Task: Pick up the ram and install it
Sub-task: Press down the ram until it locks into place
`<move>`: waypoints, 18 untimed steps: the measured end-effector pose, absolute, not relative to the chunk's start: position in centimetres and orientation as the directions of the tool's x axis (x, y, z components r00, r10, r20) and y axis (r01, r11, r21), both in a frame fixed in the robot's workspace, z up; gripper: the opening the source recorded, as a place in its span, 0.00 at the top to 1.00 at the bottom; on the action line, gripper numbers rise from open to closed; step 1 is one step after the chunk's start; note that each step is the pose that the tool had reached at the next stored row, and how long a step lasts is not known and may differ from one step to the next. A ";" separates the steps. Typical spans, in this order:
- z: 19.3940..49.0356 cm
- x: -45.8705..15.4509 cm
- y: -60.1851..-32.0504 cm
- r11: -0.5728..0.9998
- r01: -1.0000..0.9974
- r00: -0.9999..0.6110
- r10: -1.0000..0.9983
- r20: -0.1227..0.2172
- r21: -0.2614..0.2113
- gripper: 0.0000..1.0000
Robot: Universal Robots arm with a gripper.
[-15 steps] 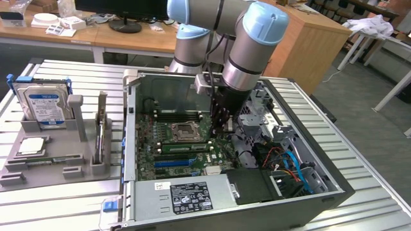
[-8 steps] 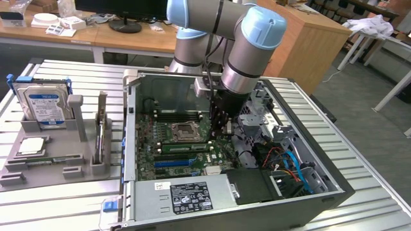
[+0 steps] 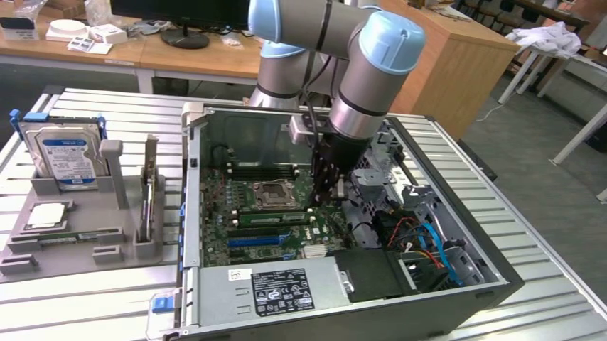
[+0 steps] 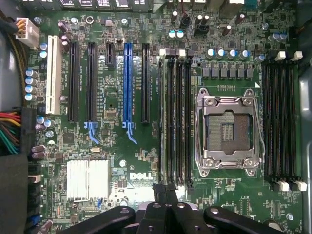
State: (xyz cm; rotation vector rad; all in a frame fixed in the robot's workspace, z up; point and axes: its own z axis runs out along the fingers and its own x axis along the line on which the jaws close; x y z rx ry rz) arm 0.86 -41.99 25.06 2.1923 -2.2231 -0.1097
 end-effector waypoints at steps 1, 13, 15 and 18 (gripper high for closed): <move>24.9 0.9 -42.0 0.013 -0.998 -0.015 -0.999 -0.037 0.062 0.89; 23.7 0.9 -42.0 0.013 -0.998 -0.015 -0.999 -0.038 0.062 0.89; 23.5 0.9 -42.0 0.013 -0.998 -0.015 -0.999 -0.038 0.062 0.89; 23.5 0.9 -42.0 0.013 -0.998 -0.015 -0.999 -0.038 0.062 0.89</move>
